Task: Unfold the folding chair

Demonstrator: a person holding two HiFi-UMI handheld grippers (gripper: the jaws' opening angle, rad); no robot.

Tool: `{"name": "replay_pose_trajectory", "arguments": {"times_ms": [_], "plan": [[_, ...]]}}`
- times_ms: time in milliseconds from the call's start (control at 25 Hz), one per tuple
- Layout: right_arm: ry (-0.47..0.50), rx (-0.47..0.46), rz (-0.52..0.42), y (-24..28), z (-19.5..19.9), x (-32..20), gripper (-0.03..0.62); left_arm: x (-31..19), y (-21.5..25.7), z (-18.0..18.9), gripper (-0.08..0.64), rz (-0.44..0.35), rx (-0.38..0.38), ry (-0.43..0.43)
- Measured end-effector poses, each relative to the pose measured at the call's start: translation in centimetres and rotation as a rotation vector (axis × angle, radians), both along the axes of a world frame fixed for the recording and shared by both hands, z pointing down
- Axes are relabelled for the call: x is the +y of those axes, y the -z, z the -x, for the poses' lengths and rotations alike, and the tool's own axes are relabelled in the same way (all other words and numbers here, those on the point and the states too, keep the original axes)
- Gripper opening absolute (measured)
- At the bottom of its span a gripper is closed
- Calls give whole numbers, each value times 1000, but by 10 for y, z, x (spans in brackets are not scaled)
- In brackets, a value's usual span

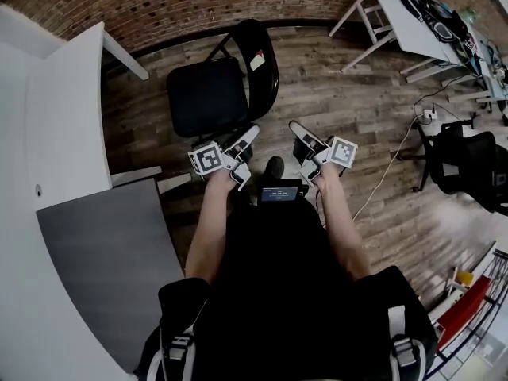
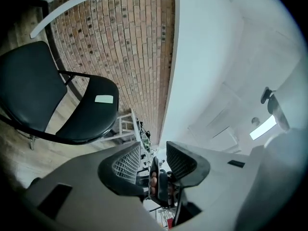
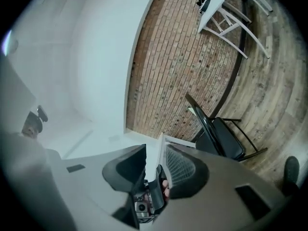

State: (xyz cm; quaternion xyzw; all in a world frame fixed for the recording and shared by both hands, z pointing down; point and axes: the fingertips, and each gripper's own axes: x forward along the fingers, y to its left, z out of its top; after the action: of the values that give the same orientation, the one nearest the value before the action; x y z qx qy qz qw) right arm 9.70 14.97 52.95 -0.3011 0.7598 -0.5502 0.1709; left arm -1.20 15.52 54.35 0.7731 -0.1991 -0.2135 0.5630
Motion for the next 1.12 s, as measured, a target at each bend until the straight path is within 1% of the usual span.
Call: {"name": "replay_pose_trajectory", "arguments": {"times_ms": [120, 280, 360, 480, 680, 800, 880, 960, 1120], "plan": [[18, -1, -37, 16, 3, 1, 132, 9, 14, -4, 169, -39, 18, -7], [81, -17, -95, 39, 14, 3, 132, 18, 29, -9, 169, -77, -27, -18], [112, -26, -96, 43, 15, 10, 132, 24, 32, -14, 169, -83, -43, -8], [151, -39, -81, 44, 4, 26, 131, 31, 39, -29, 169, -90, -42, 13], [196, -118, -58, 38, -33, 58, 132, 61, 33, -70, 169, -54, -68, 33], [234, -140, -42, 28, -50, 72, 132, 80, 27, -90, 169, -31, -113, 57], [272, -143, -35, 21, -55, 82, 130, 92, 23, -96, 169, -19, -144, 84], [309, -146, -33, 13, -57, 90, 132, 104, 22, -102, 169, -17, -154, 105], [343, -192, -20, 5, -50, 97, 130, 117, 11, -91, 169, 23, -221, 155]]}}
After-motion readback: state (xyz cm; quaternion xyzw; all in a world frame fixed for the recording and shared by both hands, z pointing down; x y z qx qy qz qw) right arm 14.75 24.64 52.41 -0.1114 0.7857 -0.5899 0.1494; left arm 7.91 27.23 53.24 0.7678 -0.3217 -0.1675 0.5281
